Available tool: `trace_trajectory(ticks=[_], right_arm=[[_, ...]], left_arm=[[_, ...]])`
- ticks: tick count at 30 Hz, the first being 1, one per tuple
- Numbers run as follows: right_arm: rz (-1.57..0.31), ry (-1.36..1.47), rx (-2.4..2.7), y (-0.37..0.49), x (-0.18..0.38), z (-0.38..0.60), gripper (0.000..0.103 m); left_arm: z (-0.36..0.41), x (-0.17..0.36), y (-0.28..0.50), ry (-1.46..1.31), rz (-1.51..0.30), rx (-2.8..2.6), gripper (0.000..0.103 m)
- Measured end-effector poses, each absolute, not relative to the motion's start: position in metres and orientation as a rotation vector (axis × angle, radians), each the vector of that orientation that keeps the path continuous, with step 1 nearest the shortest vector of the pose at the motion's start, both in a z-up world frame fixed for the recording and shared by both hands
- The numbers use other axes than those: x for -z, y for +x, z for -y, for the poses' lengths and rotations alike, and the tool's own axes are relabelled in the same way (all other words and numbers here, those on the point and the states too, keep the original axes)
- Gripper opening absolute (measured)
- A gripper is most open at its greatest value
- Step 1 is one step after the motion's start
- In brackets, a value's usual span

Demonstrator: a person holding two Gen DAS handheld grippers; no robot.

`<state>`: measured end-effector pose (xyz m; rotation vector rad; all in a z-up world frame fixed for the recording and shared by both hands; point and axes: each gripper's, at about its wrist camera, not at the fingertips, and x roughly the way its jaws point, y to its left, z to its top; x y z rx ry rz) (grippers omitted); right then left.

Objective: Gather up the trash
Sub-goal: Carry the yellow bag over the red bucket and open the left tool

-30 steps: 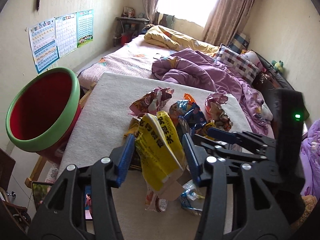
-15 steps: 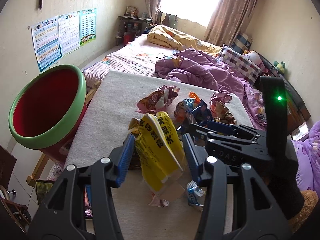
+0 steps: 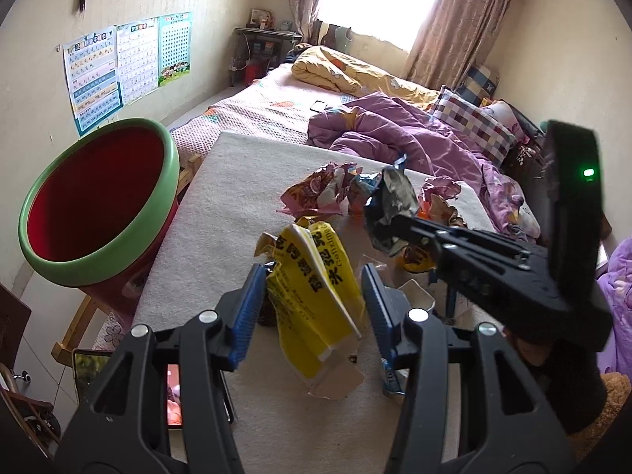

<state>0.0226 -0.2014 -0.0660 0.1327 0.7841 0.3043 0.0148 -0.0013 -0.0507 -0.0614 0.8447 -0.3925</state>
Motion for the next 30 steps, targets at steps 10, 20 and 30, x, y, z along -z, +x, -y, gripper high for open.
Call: trace_trajectory(ticks=[10, 20, 30], right_arm=[[-0.701, 0.127, -0.348, 0.011, 0.032, 0.165, 0.004], [-0.679, 0.133, -0.323, 0.008, 0.019, 0.123, 0.001], [-0.622, 0.145, -0.34, 0.021, -0.001, 0.079, 0.001]], left_arm=[[-0.032, 0.046, 0.024, -0.047, -0.807, 0.379, 0.048], [-0.131, 0.031, 0.052, -0.064, -0.761, 0.232, 0.048], [-0.187, 0.031, 0.078, -0.075, -0.756, 0.237, 0.044]])
